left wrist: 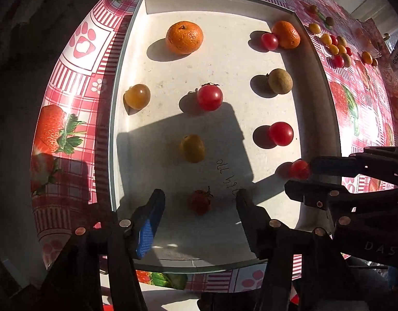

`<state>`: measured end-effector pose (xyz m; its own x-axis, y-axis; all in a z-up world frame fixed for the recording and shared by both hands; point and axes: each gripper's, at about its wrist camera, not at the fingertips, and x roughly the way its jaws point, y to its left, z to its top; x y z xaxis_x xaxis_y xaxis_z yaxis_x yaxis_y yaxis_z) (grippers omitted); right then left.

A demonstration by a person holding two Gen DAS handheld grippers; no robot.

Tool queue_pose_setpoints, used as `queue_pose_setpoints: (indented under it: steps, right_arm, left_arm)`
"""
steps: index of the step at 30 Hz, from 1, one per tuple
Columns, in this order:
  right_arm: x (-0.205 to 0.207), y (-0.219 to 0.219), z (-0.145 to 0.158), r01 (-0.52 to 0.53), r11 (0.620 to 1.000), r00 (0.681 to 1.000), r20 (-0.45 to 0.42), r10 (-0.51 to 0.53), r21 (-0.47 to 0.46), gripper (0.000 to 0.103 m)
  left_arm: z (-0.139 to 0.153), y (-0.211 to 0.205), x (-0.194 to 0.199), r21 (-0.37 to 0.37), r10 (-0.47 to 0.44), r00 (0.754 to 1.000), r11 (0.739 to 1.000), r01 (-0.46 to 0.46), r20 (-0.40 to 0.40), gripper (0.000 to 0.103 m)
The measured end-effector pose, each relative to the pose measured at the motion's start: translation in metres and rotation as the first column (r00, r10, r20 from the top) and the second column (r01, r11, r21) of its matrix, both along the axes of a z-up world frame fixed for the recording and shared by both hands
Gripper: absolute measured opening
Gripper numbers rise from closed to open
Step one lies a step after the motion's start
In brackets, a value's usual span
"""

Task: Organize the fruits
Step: 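Carry both red tomatoes into the white tray and open both tools, then move both tools back toward the fruit cluster on the cloth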

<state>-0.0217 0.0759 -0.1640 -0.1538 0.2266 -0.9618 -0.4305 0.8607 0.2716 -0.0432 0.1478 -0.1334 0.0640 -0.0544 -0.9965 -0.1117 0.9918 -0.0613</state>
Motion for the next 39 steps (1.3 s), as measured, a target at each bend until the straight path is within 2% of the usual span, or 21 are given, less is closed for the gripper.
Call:
queue_pose_setpoints:
  steps: [2,4,5,9,13,23,26,30,35,39]
  right_arm:
    - [0.002,-0.001,0.007,0.005,1.0,1.0,0.004,-0.005,0.018,0.061]
    - [0.006,-0.001,0.014,0.015,0.999,1.0,0.008,-0.016,0.034,0.074]
    - [0.01,-0.004,0.02,0.027,0.999,1.0,0.013,-0.027,0.044,0.084]
    - [0.022,-0.016,0.042,0.085,0.993,0.994,0.054,-0.09,0.085,0.084]
    - [0.037,-0.048,0.056,0.188,0.978,0.976,0.09,-0.196,0.096,0.084]
    - [0.064,-0.156,0.046,0.406,0.914,0.904,0.142,-0.403,0.002,0.084]
    - [0.072,-0.182,0.044,0.444,0.896,0.887,0.147,-0.438,-0.01,0.084]
    - [0.082,-0.199,0.039,0.461,0.887,0.878,0.151,-0.453,-0.02,0.084]
    - [0.092,-0.203,0.033,0.443,0.896,0.887,0.16,-0.433,-0.032,0.084]
    - [0.102,-0.197,0.027,0.411,0.911,0.899,0.186,-0.398,-0.041,0.084]
  left_arm:
    - [0.003,0.003,0.001,0.011,0.003,1.0,1.0,-0.003,0.001,0.059]
    - [0.007,0.006,0.003,0.01,0.007,1.0,1.0,-0.007,0.003,0.059]
    - [0.011,0.008,0.005,0.004,0.007,1.0,1.0,-0.007,0.007,0.059]
    - [0.028,0.0,0.019,0.023,-0.029,0.999,0.999,0.028,0.036,0.059]
    - [0.045,-0.014,0.041,0.026,-0.083,0.994,0.996,0.081,0.072,0.059]
    - [0.074,-0.085,0.124,0.0,-0.24,0.96,0.97,0.243,0.144,0.059]
    - [0.073,-0.109,0.145,-0.009,-0.267,0.953,0.962,0.271,0.143,0.059]
    - [0.061,-0.139,0.169,0.017,-0.322,0.938,0.946,0.323,0.126,0.059]
    - [0.041,-0.159,0.195,0.042,-0.336,0.937,0.942,0.333,0.099,0.059]
    - [0.016,-0.167,0.213,0.105,-0.367,0.928,0.927,0.36,0.061,0.059]
